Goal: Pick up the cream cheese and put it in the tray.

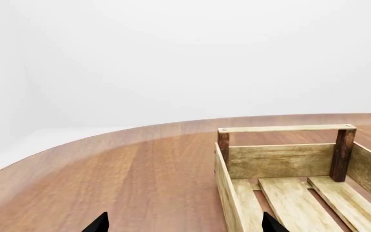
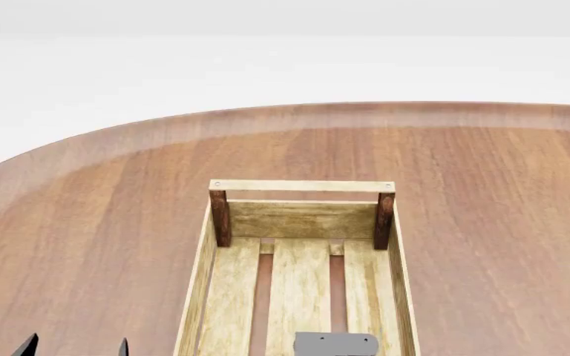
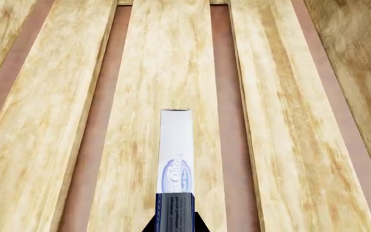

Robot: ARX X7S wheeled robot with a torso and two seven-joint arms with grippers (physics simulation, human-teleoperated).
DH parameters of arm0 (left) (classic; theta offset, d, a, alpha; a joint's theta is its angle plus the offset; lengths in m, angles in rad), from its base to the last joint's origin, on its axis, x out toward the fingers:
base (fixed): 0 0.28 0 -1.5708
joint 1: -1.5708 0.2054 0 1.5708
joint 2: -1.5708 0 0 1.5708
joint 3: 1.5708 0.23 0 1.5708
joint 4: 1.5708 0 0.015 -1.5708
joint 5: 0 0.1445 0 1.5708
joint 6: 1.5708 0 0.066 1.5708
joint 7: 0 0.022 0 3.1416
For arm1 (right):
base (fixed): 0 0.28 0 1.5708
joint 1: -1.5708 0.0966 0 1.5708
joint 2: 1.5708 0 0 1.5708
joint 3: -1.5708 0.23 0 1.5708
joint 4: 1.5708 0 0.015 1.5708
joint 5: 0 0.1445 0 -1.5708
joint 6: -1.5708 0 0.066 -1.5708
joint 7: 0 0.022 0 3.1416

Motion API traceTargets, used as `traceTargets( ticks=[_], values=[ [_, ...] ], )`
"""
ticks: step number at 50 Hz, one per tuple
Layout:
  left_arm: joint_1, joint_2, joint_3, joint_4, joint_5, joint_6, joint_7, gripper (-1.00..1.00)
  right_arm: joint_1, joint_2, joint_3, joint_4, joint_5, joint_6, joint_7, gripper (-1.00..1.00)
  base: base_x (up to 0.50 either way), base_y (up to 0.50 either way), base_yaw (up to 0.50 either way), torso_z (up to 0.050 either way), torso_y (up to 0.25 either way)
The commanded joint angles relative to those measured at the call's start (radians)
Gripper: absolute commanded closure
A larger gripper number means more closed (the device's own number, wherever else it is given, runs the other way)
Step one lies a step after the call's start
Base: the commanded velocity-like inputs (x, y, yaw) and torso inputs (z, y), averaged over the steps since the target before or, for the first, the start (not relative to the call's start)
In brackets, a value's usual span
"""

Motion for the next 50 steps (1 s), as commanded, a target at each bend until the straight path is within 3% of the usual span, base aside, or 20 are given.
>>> traceTargets(
  ticks=[1, 43, 44, 50],
  values=[
    [-0.001, -0.001, 0.003, -0.002, -0.001, 0.002, -0.002, -1.0, 0.0, -0.001, 0.002, 0.006, -0.022, 0.015, -0.01, 1.0, 0.0, 0.0, 0.0, 0.0, 0.0],
    [-0.005, -0.007, 0.009, 0.0, -0.008, 0.002, -0.009, -1.0, -0.013, -0.001, 0.004, 0.004, -0.031, 0.036, -0.015, 1.0, 0.0, 0.0, 0.0, 0.0, 0.0],
    [-0.005, -0.007, 0.009, 0.0, -0.008, 0.002, -0.009, -1.0, -0.011, -0.001, 0.003, 0.004, -0.029, 0.042, -0.019, -1.0, 0.0, 0.0, 0.0, 0.0, 0.0],
    [-0.005, -0.007, 0.01, 0.0, -0.008, 0.003, -0.011, -1.0, -0.01, -0.001, 0.002, 0.008, -0.02, 0.043, -0.023, -1.0, 0.0, 0.0, 0.0, 0.0, 0.0]
  ],
)
